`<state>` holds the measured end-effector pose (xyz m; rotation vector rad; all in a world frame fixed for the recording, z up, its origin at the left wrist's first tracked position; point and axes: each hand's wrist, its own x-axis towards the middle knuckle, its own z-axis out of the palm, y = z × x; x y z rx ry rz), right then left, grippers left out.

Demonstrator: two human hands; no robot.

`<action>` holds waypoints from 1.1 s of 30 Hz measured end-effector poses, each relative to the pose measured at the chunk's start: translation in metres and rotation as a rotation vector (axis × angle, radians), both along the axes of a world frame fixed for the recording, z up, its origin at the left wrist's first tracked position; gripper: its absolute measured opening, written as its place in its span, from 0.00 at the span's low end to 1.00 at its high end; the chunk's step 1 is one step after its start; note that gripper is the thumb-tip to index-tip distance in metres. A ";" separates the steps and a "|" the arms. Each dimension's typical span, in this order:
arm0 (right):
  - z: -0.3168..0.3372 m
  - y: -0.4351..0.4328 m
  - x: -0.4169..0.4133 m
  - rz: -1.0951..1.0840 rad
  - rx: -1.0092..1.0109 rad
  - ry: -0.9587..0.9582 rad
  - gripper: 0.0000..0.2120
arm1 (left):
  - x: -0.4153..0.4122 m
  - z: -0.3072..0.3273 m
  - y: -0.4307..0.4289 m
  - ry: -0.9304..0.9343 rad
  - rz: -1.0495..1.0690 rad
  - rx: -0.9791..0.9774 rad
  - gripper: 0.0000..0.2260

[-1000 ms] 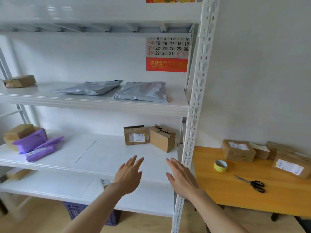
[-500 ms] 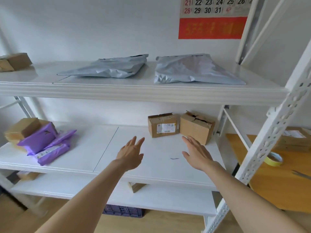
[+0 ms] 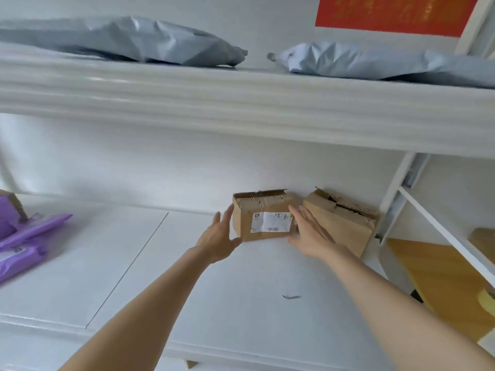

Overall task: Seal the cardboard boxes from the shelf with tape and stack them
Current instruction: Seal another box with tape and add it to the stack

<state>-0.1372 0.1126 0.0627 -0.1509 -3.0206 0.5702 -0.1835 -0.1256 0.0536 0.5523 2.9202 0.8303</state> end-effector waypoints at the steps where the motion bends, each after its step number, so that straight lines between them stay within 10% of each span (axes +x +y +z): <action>1: -0.005 0.003 -0.013 -0.008 -0.016 -0.001 0.41 | -0.013 -0.008 0.005 -0.003 -0.002 0.040 0.39; 20: -0.060 0.029 -0.105 -0.107 -0.397 0.123 0.39 | -0.107 -0.071 0.067 0.033 0.072 0.406 0.23; 33: -0.013 -0.008 0.015 -0.157 -0.440 0.102 0.31 | 0.001 -0.037 0.032 -0.099 0.071 0.442 0.20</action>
